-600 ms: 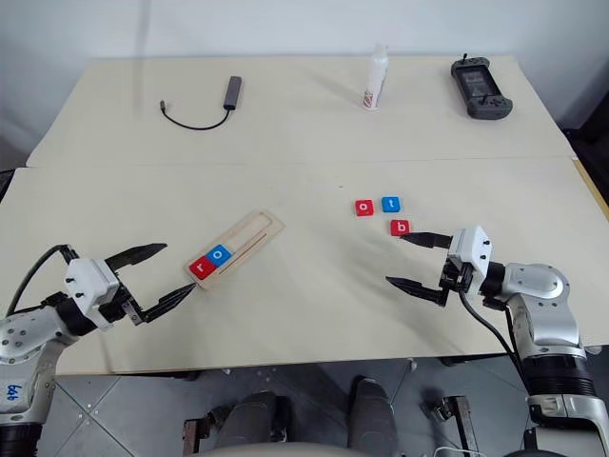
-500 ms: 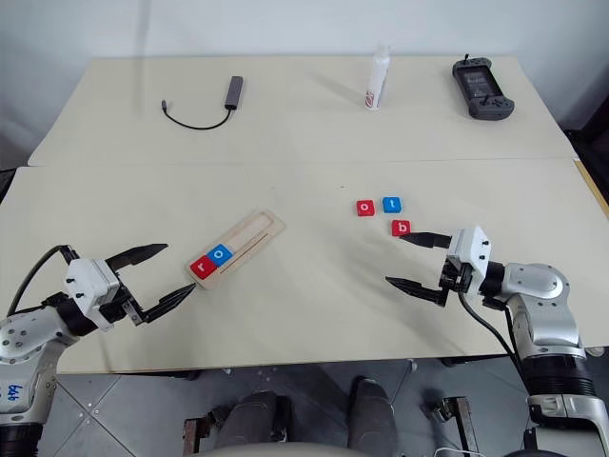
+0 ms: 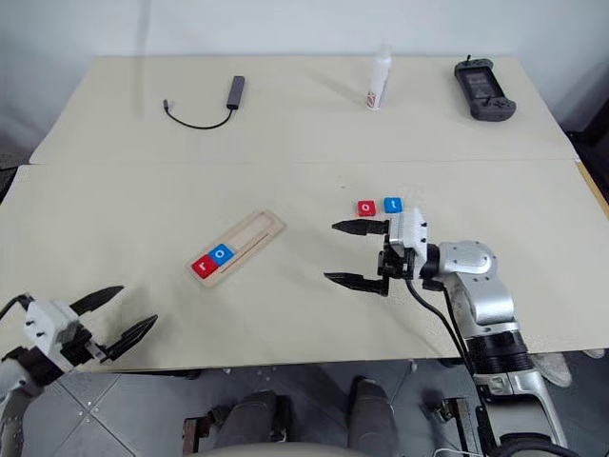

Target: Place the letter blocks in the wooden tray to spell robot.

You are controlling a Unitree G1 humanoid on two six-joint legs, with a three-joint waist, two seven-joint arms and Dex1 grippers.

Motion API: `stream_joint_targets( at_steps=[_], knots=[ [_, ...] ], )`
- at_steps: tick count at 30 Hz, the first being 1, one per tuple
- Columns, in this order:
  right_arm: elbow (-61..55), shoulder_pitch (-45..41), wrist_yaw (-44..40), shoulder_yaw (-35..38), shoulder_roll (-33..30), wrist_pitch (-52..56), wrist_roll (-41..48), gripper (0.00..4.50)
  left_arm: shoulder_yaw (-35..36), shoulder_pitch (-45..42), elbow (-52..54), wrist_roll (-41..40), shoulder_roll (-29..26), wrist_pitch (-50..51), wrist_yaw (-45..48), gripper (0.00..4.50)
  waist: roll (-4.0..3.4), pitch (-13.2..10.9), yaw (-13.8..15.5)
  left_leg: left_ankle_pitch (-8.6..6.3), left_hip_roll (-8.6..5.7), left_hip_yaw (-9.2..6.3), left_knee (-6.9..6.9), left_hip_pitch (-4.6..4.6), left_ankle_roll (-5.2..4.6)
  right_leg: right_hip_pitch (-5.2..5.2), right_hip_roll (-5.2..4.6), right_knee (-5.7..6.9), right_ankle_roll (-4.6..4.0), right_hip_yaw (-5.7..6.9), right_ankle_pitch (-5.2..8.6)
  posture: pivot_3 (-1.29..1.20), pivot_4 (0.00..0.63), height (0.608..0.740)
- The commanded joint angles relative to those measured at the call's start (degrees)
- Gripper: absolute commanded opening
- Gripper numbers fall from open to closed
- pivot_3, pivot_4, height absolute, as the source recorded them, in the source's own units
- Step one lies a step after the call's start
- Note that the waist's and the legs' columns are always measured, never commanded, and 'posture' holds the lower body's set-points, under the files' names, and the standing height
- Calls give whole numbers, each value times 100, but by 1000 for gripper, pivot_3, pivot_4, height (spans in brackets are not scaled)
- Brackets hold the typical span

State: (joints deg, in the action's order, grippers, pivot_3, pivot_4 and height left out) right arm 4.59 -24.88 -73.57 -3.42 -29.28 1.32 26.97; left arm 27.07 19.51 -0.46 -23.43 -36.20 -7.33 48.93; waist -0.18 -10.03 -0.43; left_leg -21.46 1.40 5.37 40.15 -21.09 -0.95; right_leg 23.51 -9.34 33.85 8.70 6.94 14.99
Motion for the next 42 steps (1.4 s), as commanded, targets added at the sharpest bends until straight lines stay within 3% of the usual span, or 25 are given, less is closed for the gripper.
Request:
stream_joint_targets(
  at_steps=[1, 8, 15, 27, 42],
  knots=[
    [-163, -29, -8, 132, -6, -99, 57, 4465, 0, -2, 246, -157, 66, 81, 14, 4500, 1, 1, 38, 0, 0, 0, 0, 0, 0, 0, 0, 1, -1, 0, -1, 0, 150, 740],
    [-194, 121, 37, 289, -146, -69, 90, 4465, -838, -826, 1262, 159, 248, 1080, -815, 4500, 1, 1, 33, -1, 1, 1, 0, 2, 1, 0, 1, 4, -3, -1, -2, 0, 150, 740],
    [-370, 235, 255, 303, -50, -12, 107, 4465, -1580, -1619, 1232, 787, 293, 1896, -1433, 4500, 1, 1, -31, 0, -1, 10, -8, 5, 2, 3, 6, 3, -2, -1, -2, 0, 150, 740],
    [-778, 567, 478, 336, -105, 122, 102, 4465, -1922, -1873, 896, 897, 90, 2240, -1169, 4500, -3, 4, 19, 1, 2, 12, -2, 14, 3, -3, 6, 7, -3, -3, -1, 0, 150, 740],
    [-823, 598, 620, 347, -100, 40, 73, 4465, -1593, -1972, 573, 687, -503, 2269, -453, 4500, -3, 4, 15, 1, 4, 13, -5, 13, 4, 0, 8, 6, -4, -3, -1, 0, 150, 740]
  ],
)
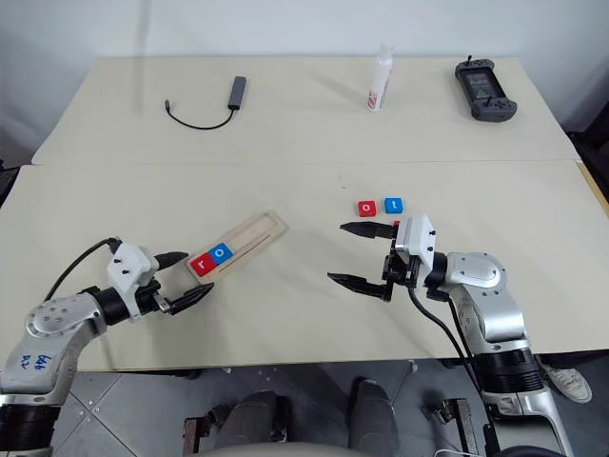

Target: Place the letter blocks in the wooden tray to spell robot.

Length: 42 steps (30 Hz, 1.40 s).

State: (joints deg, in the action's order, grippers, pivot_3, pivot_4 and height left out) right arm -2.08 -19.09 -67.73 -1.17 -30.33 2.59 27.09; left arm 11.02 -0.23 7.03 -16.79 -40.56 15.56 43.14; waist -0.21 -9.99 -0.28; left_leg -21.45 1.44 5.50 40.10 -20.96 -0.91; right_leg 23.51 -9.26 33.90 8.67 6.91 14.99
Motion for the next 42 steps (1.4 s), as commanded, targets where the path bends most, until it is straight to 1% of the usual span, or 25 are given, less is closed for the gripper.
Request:
stream_joint_targets(
  at_steps=[1, 12, 17, 20, 21, 22, 27, 29, 35, 38, 40, 42],
  knots=[
    [-151, 18, 49, 126, 7, -109, 48, 4465, -43, -45, -224, 0, -48, -26, 195, 4500, 0, 0, 2, 0, 0, 0, 0, 0, 0, 0, 0, 0, 0, 0, 0, 0, 150, 740],
    [-72, -43, 174, 122, 26, -235, 13, 4465, -560, -529, -769, 187, 182, -247, 528, 4500, -2, 2, 39, 0, -4, -1, 4, 1, -1, -4, -1, 2, 0, 0, 0, 0, 150, 740],
    [-109, -33, 215, 105, 46, -258, -1, 4465, -767, -573, -848, 267, 269, -307, 571, 4500, -8, 5, 39, 0, -5, -1, 4, 1, -1, -5, -1, 2, 1, 0, 0, 0, 150, 740],
    [-129, -6, 243, 125, 37, -272, -8, 4500, -794, -559, -909, 334, 306, -467, 524, 3892, -11, 7, 40, 0, -5, -1, 4, 2, -1, -7, -1, 2, 1, 0, 0, 0, 150, 740],
    [-130, 1, 248, 133, 32, -277, -8, 4500, -785, -555, -919, 311, 322, -487, 524, 3589, -11, 7, 42, 0, -5, -1, 5, 2, -1, -7, -2, 2, 1, 0, 0, 0, 150, 740],
    [-117, 8, 249, 145, 27, -286, -11, 4500, -789, -560, -925, 269, 333, -541, 585, 3391, -11, 7, 41, 0, -5, -2, 5, 2, -1, -7, -1, 3, 1, 0, 0, 0, 150, 740],
    [-145, 91, 250, 202, -38, -292, -17, 4500, -771, -686, -785, 47, 407, -942, 928, 3391, -12, 7, 36, 0, -5, -1, 5, 2, -1, -6, -1, 2, 1, 0, 0, 0, 150, 740],
    [-242, 215, 278, 299, -138, -256, 8, 4500, -860, -855, -731, 59, 423, -1099, 1086, 3391, -11, 7, 54, 0, -5, -2, 5, -1, -1, -6, -1, 0, 1, 2, 0, 0, 150, 740],
    [-677, 932, 381, 877, -630, -143, 122, 4500, -1609, -1630, -911, 363, 545, -1390, 1595, 3391, -10, 6, 96, 0, -7, -3, 5, -8, -1, -3, -1, -4, 1, 7, 0, 0, 150, 740],
    [-903, 1445, 417, 1305, -900, -107, 166, 4500, -2038, -2117, -1237, 585, 721, -1521, 1841, 3391, -10, 6, 122, 0, -7, -2, 5, -9, -1, -3, 0, -4, 1, 8, 0, 0, 150, 740],
    [-1085, 1919, 473, 1720, -1060, -58, 235, 4500, -2394, -2511, -1643, 849, 857, -1754, 2061, 3391, -9, 6, 176, 0, -8, -1, 6, -9, -1, -4, 0, -5, 1, 7, -1, 0, 150, 740],
    [-1277, 2285, 548, 1969, -1134, -2, 279, 4500, -2562, -2795, -2042, 1013, 994, -1910, 2109, 3391, -7, 5, 180, 1, -10, -2, 6, -10, -2, -5, 0, -6, 2, 8, -1, 0, 150, 740]
  ],
)
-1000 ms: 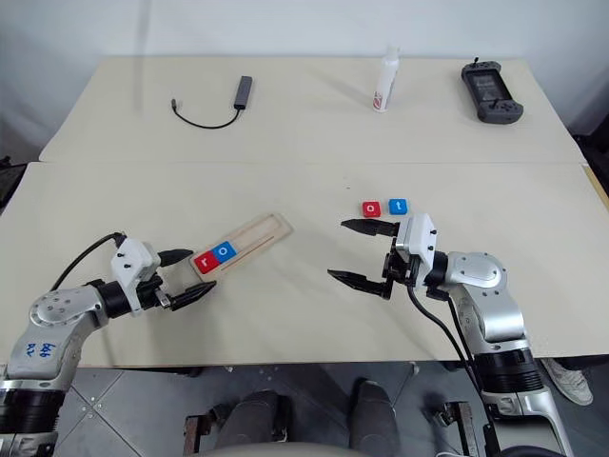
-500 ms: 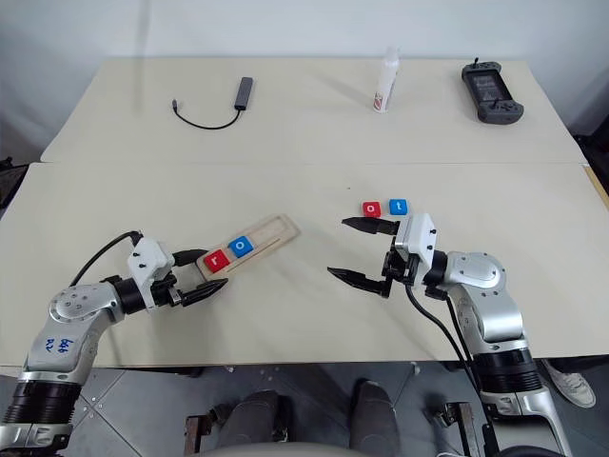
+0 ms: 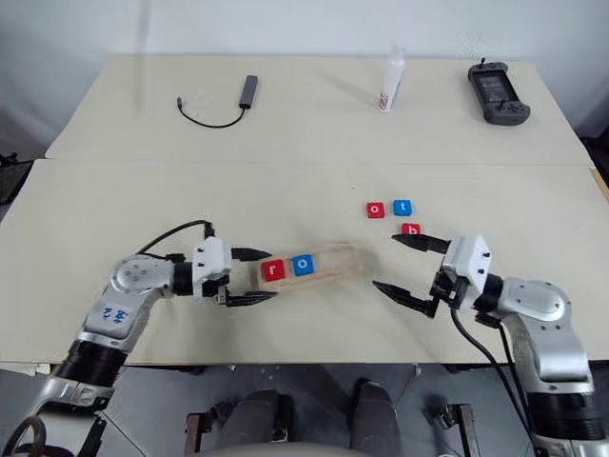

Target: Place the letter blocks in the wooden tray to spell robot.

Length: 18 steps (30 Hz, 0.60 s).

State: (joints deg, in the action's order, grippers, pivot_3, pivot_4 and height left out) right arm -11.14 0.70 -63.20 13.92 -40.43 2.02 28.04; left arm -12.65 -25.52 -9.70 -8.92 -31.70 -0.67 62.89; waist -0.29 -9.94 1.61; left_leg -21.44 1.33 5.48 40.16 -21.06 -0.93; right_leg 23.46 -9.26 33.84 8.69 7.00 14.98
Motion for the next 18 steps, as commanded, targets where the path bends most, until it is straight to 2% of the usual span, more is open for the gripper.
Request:
stream_joint_targets(
  at_steps=[1, 6, 11, 14, 18],
  knots=[
    [-448, 420, 122, 519, -141, 77, 193, 4500, -228, -345, -518, 277, 153, -377, 149, 3391, 1, 0, -9, 0, 0, 1, 1, 0, 0, 0, 0, 0, 1, -2, -1, 0, 150, 740],
    [-900, 1114, 335, 862, -62, 201, 270, 4500, -357, -644, -1040, 470, 364, -437, 163, 3391, 1, 1, -19, 1, 1, 3, 1, 7, -2, -3, 0, 1, 2, -5, -1, 0, 150, 740],
    [-1071, 1332, 544, 914, -32, 308, 333, 4500, -294, -600, -1062, 387, 386, -391, 239, 3391, 2, 1, -19, 1, 1, 1, 7, 10, -3, -9, 0, 3, 4, -9, -2, 0, 150, 740],
    [-1124, 1412, 653, 933, -6, 369, 371, 4500, -227, -573, -1012, 315, 373, -340, 264, 4370, 2, 1, -20, 1, 1, 1, 8, 10, -3, -9, 0, 3, 4, -9, -2, 0, 150, 740],
    [-1147, 1573, 979, 1140, 147, 573, 557, 4500, 37, -371, -832, 99, 199, -400, 368, 4441, 2, 1, -20, 1, 2, -1, 7, 9, -3, -8, 0, 3, 3, -8, -2, 0, 150, 740]
  ],
)
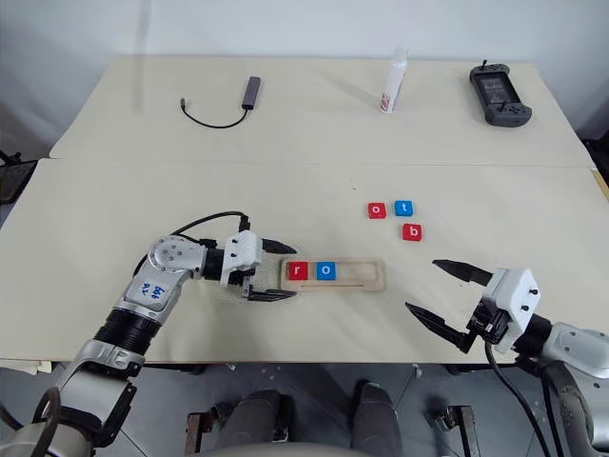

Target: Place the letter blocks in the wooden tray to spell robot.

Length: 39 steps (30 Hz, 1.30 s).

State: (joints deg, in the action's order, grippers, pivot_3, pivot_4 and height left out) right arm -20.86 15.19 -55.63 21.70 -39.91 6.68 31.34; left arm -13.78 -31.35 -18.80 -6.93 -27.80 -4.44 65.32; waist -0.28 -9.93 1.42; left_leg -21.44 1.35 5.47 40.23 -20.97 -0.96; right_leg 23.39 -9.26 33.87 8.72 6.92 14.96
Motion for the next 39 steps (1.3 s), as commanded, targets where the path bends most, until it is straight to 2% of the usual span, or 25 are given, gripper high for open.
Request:
stream_joint_targets(
  at_steps=[1, 4, 10, 12, 15, 18, 23, 25, 27, 29, 31, 34, 39],
  knots=[
    [-141, 175, 293, 454, 134, 152, 282, 4500, 233, 286, 110, -156, -275, -42, 172, 4441, 0, 0, -1, 0, 0, 0, 0, -1, 0, 0, 0, -1, 0, 1, 0, 0, 150, 740],
    [15, 357, 369, 725, 230, 89, 292, 4500, 490, 533, 149, -348, -544, -154, 331, 4441, 0, 0, -27, 0, 3, 1, -1, 1, 0, 1, 1, 0, 0, 1, 0, 0, 150, 740],
    [547, 831, 467, 1266, 648, -690, -49, 4500, 1469, 1163, -64, -1199, -690, -1297, 707, 4441, 0, 0, -3, -1, 7, 2, -5, 0, 0, 3, 3, -3, -1, -2, 0, 0, 150, 740],
    [670, 910, 466, 1355, 715, -864, -84, 4500, 1545, 1301, 68, -1297, -734, -1154, 747, 4441, 0, 0, 6, -1, 4, 0, -2, -1, -2, 1, 1, -3, -1, -2, 0, 0, 150, 740],
    [858, 932, 426, 1371, 737, -1023, -84, 4500, 1770, 1536, 673, -1854, -743, -288, 655, 4441, 0, 0, -10, -2, 4, 1, -2, 0, -2, 1, 0, 0, -1, -4, 0, 0, 150, 740],
    [911, 663, 498, 1162, 576, -812, -101, 4500, 1786, 1657, 1145, -1962, -705, 22, 472, 4441, -1, 0, -23, -2, 7, 0, -2, 1, -2, 1, 1, 1, -1, -5, 0, 0, 150, 740],
    [811, -833, 962, 513, -444, 956, 2, 4500, 1935, 1848, 1806, -2091, -639, 540, -32, 4441, -2, 0, -157, -2, 10, -3, 0, 24, -3, 0, 0, 12, -2, -30, -3, 0, 150, 740],
    [1034, -2013, 1125, -195, -986, 2104, -136, 4500, 1961, 1992, 2022, -2032, -598, 613, -260, 4441, -5, 0, -201, -2, 17, 1, -6, 39, -2, 1, 2, 16, -6, -42, -5, 0, 150, 740],
    [1306, -2983, 1249, -843, -1246, 2895, -348, 4500, 1959, 2114, 2187, -1972, -530, 638, -448, 4441, -4, -1, -260, -2, 24, 4, -8, 44, -2, 1, 4, 15, -11, -42, -5, 0, 150, 740],
    [1630, -3791, 1315, -1493, -1315, 3381, -701, 4500, 1923, 2214, 2332, -1900, -442, 615, -618, 4441, -2, -1, -254, -2, 28, -3, -14, 43, 0, 4, 7, 17, -19, -37, -3, 0, 150, 740],
    [1843, -4273, 1291, -1835, -1270, 3645, -852, 4500, 1896, 2274, 2418, -1846, -381, 581, -727, 4441, -2, -1, -170, -3, 25, 4, -15, 27, 3, 6, 8, 13, -24, -17, -1, 0, 150, 740],
    [2630, -5290, 1400, -2485, -901, 3956, -1280, 4500, 1940, 2387, 2725, -1923, -219, 763, -1102, 4441, -3, -1, -146, -4, 15, 11, -3, -25, 2, 34, 3, 5, -21, -1, -2, 0, 150, 740],
    [3073, -5740, 1342, -2706, -652, 3933, -1528, 4500, 1967, 2540, 3030, -1878, -128, 895, -1412, 4441, -3, -1, -129, -4, 13, 0, -6, -32, 2, 31, 2, -4, -18, 20, -4, 0, 150, 740]
  ],
)
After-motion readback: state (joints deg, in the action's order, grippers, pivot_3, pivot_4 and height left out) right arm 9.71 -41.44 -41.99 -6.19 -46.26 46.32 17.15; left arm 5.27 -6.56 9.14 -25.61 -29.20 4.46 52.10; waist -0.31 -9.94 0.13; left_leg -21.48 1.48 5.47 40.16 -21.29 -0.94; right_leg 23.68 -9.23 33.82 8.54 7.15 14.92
